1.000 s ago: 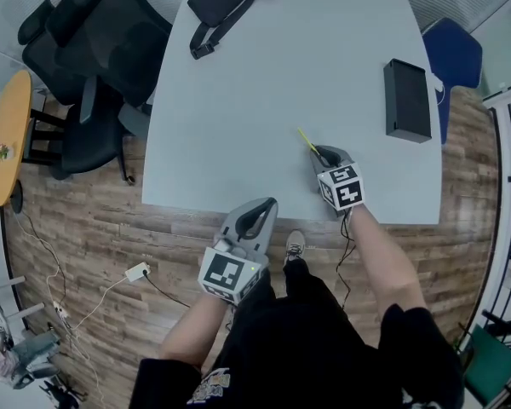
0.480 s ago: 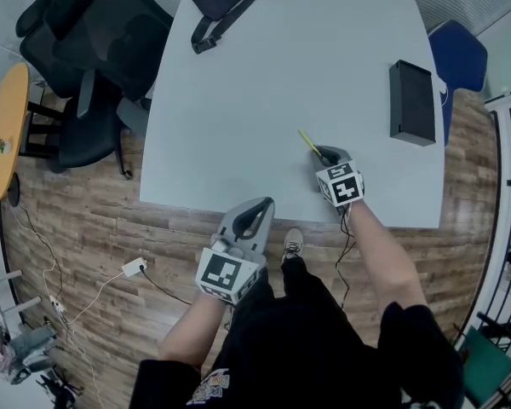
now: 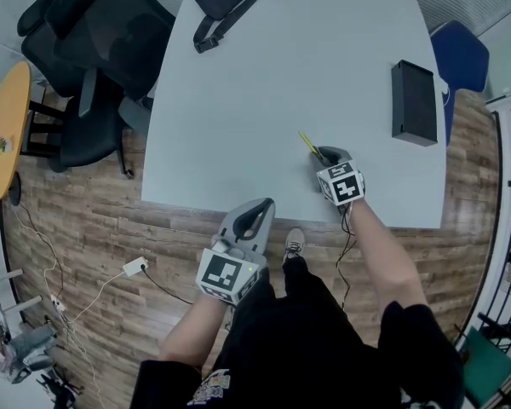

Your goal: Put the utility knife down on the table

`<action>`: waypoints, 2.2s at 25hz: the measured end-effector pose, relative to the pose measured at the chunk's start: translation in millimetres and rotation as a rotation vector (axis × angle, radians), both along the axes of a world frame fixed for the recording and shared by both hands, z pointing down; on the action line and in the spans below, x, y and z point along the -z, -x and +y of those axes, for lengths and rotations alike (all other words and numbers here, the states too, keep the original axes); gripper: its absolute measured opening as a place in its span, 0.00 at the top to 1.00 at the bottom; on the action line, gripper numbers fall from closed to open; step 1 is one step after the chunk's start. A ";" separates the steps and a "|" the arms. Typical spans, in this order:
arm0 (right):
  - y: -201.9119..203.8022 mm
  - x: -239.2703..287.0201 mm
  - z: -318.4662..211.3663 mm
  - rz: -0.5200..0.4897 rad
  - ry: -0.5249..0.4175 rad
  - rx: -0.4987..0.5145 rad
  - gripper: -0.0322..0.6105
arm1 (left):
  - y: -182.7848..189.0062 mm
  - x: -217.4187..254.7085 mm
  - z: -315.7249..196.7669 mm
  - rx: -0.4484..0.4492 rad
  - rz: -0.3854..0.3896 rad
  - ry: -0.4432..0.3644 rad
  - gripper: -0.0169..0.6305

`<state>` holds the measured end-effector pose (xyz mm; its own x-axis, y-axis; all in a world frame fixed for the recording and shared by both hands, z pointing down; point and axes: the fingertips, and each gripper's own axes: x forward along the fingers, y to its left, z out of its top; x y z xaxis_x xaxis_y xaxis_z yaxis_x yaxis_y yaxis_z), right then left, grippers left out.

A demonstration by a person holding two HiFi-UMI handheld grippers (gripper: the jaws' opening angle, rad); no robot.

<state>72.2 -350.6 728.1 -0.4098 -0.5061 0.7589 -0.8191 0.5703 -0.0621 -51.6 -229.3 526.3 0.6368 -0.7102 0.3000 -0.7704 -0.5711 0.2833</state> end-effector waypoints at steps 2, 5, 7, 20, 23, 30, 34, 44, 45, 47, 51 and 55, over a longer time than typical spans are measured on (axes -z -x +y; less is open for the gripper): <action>0.7 0.9 1.4 -0.010 0.002 0.002 0.80 | -0.3 1.0 1.4 -0.001 0.000 -0.002 0.96; 0.9 2.6 1.6 -0.022 0.000 -0.002 0.78 | -0.1 2.9 1.7 -0.005 -0.002 -0.008 0.96; 1.2 6.0 1.8 -0.029 -0.006 -0.003 0.77 | -0.2 4.5 2.0 -0.008 -0.001 -0.013 0.96; 10.6 91.6 14.1 -0.146 -0.163 -0.031 0.78 | -5.5 23.6 11.1 -0.058 0.018 -0.057 0.96; 17.5 125.0 22.5 -0.190 -0.220 -0.032 0.79 | -6.3 30.5 15.2 -0.080 0.024 -0.072 0.96; 27.8 207.0 51.0 -0.286 -0.366 -0.044 0.83 | -3.8 53.1 23.4 -0.125 0.038 -0.124 0.96; 31.0 253.8 70.4 -0.322 -0.460 -0.052 0.92 | 1.7 69.2 27.6 -0.144 0.050 -0.157 0.96; 43.9 355.5 134.2 -0.383 -0.670 -0.056 0.95 | 15.8 135.1 45.9 -0.215 0.104 -0.277 0.96; 44.1 360.2 139.8 -0.383 -0.679 -0.067 0.95 | 17.3 137.2 47.9 -0.227 0.105 -0.285 0.96; 44.3 364.0 149.6 -0.375 -0.688 -0.090 0.95 | 19.2 137.8 51.2 -0.252 0.105 -0.288 0.96; 41.8 356.4 165.7 -0.367 -0.681 -0.138 0.95 | 17.3 127.1 56.7 -0.289 0.100 -0.250 0.96; 36.8 344.8 182.4 -0.370 -0.657 -0.164 0.95 | 11.6 120.7 68.8 -0.304 0.091 -0.236 0.96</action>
